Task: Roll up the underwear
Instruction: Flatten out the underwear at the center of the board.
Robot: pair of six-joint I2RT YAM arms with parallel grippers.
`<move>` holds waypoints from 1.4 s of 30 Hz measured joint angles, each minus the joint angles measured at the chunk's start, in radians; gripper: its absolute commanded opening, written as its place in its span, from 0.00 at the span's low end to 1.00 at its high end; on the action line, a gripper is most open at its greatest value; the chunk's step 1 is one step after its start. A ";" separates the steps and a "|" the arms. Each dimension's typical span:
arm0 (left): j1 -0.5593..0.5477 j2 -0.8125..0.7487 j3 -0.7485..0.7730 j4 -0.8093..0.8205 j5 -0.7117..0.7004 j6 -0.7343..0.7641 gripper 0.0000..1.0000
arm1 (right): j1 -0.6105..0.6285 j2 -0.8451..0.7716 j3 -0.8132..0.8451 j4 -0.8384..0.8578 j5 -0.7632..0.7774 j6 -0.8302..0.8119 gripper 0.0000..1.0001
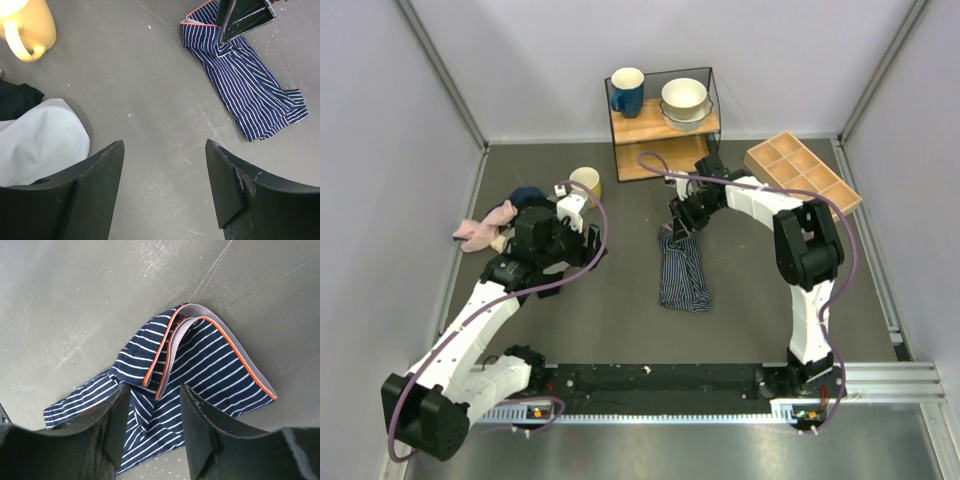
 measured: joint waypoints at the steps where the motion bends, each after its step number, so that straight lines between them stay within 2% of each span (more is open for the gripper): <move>1: 0.000 0.000 0.000 0.000 0.000 0.000 0.72 | -0.003 0.000 0.000 -0.001 -0.002 0.000 0.42; 10: 0.000 0.000 0.000 0.000 0.003 0.000 0.72 | -0.004 0.000 0.000 -0.004 -0.026 0.001 0.40; 13: 0.000 0.000 0.000 0.000 0.003 0.000 0.72 | -0.004 0.000 0.007 -0.009 -0.034 0.001 0.33; 17: 0.000 0.000 0.000 0.000 0.004 0.000 0.72 | -0.004 0.000 0.013 -0.010 -0.042 0.001 0.15; 22: 0.000 0.000 0.000 0.000 0.004 0.000 0.72 | -0.004 0.000 0.013 -0.012 -0.043 0.001 0.10; 24: 0.000 0.000 0.000 0.000 0.004 0.000 0.72 | -0.004 0.000 0.013 -0.012 -0.043 0.000 0.14; 25: 0.000 0.000 0.000 0.000 0.004 0.000 0.72 | -0.004 0.000 0.013 -0.012 -0.043 0.000 0.26; 28: 0.000 0.000 0.000 0.000 0.004 0.000 0.72 | -0.004 0.000 0.013 -0.014 -0.043 0.002 0.39; 42: 0.000 0.000 0.000 0.000 0.011 0.000 0.72 | -0.004 0.007 0.013 -0.018 -0.061 0.000 0.41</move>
